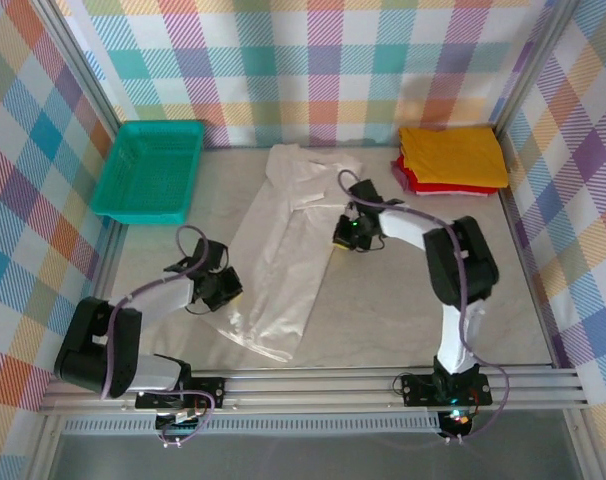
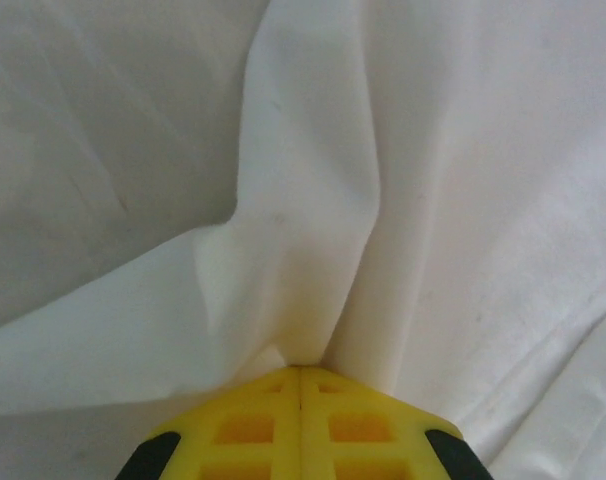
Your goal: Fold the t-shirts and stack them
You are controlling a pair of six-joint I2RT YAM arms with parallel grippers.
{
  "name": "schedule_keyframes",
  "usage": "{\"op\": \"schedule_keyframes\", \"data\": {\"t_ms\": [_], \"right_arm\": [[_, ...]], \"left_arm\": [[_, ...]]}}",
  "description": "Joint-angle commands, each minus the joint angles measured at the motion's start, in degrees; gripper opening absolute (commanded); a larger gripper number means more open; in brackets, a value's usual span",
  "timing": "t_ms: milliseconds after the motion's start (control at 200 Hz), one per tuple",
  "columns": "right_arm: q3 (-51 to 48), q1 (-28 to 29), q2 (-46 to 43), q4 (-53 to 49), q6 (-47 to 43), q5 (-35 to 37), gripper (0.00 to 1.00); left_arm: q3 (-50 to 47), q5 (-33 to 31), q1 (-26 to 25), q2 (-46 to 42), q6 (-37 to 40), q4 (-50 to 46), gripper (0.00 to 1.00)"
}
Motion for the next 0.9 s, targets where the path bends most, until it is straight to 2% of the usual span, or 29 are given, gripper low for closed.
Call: {"op": "schedule_keyframes", "data": {"t_ms": [0,100,195,305,400,485,615,710,760,835,895], "right_arm": [[-2.33,-5.99,-8.96,3.57,-0.53,2.65,0.0],[-4.29,-10.24,-11.64,1.73,-2.92,2.64,0.0],[-6.86,-11.97,-13.57,1.93,-4.0,2.27,0.0],[-8.66,-11.48,-13.88,3.41,-4.59,-3.11,0.0],[-8.64,-7.39,-12.82,2.74,-6.56,-5.33,0.0],[-6.66,-2.77,-10.74,-0.01,-8.49,-2.43,0.0],[-2.82,-0.64,-6.89,-2.39,-7.32,0.62,0.0],[3.26,0.9,-2.68,-7.31,-9.2,5.03,0.0],[6.14,1.93,-0.71,-8.67,-10.38,7.82,0.0],[10.24,2.85,2.43,-11.28,-10.67,11.18,0.0],[13.57,2.95,5.54,-13.36,-10.59,12.9,0.0]], "left_arm": [[-5.07,-1.74,-7.32,-2.76,-10.23,-5.89,0.0],[-3.96,-1.72,-11.82,-3.03,-13.36,-3.81,0.0],[-0.34,-2.31,-15.74,0.51,-13.37,-2.58,0.0],[4.2,-2.99,-20.06,6.07,-13.02,-0.3,0.0],[7.87,-4.03,-21.92,8.27,-13.05,0.11,0.0],[10.73,-6.47,-22.08,5.9,-12.21,-3.58,0.0],[15.61,-7.62,-22.04,0.69,-10.34,-14.09,0.0],[14.71,-7.91,-22.08,-4.65,-10.97,-20.24,0.0],[13.48,-10.16,-21.95,-8.33,-11.49,-22.93,0.0],[10.97,-14.06,-21.03,-12.98,-11.23,-23.42,0.0],[9.24,-12.63,-17.49,-13.93,-10.37,-21.57,0.0]]}}
